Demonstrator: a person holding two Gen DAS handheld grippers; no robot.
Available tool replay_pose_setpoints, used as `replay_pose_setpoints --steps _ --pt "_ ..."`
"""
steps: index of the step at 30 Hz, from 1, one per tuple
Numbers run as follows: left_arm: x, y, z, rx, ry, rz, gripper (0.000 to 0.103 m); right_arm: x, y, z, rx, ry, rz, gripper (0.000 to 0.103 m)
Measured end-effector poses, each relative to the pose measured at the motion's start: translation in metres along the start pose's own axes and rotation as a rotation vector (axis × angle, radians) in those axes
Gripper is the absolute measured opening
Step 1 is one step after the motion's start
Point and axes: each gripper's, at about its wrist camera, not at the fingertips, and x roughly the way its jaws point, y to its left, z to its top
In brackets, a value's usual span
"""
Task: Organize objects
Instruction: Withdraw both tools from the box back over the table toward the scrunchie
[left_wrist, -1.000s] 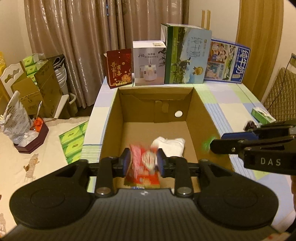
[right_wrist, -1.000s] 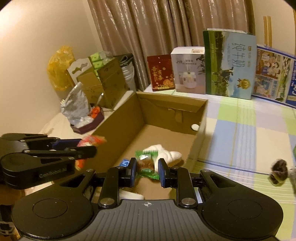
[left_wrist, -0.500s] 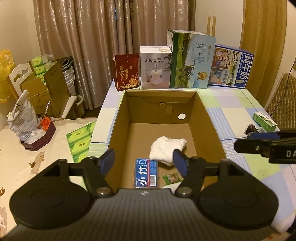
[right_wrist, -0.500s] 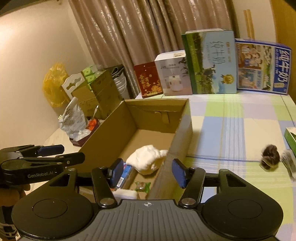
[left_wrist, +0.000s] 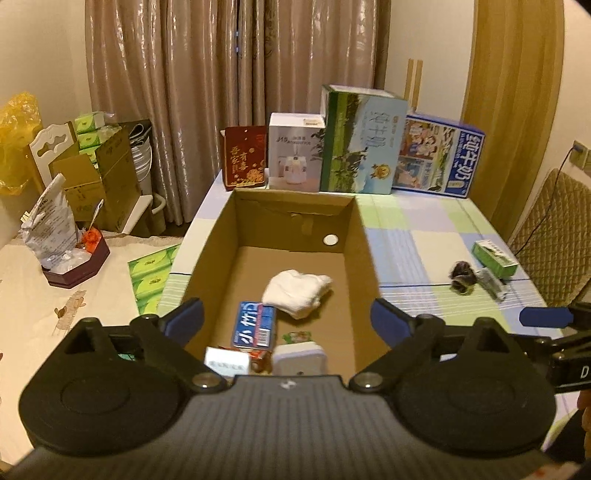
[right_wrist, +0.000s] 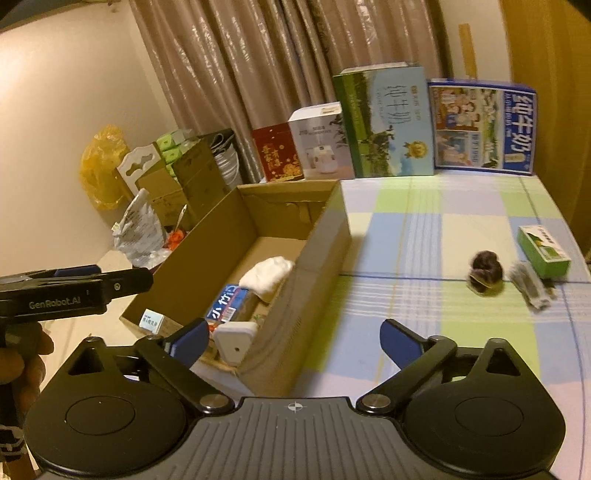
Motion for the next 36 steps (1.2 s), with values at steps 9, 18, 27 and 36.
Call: replay_pose_setpoints --steps 9,18,27,36 --pt "-0.030 -0.034 -0.008 -0.006 -0.036 -0.039 0.102 -0.052 -0.026 -0.011 0.061 -0.056 -0.043 0.101" --pt "-0.036 -0.085 -0.005 0.044 -0.059 -0.123 0.102 -0.096 -0.074 -0.023 0.159 -0.114 -0.147 0.101" --pt "-0.019 -0.142 -0.006 0.089 -0.036 -0.216 0.102 -0.132 -0.123 -0.037 0.254 -0.160 -0.236 0.101" --pt "0.000 -0.180 -0.003 0.123 -0.018 -0.264 0.102 -0.150 -0.158 -0.039 0.306 -0.171 -0.287 0.101"
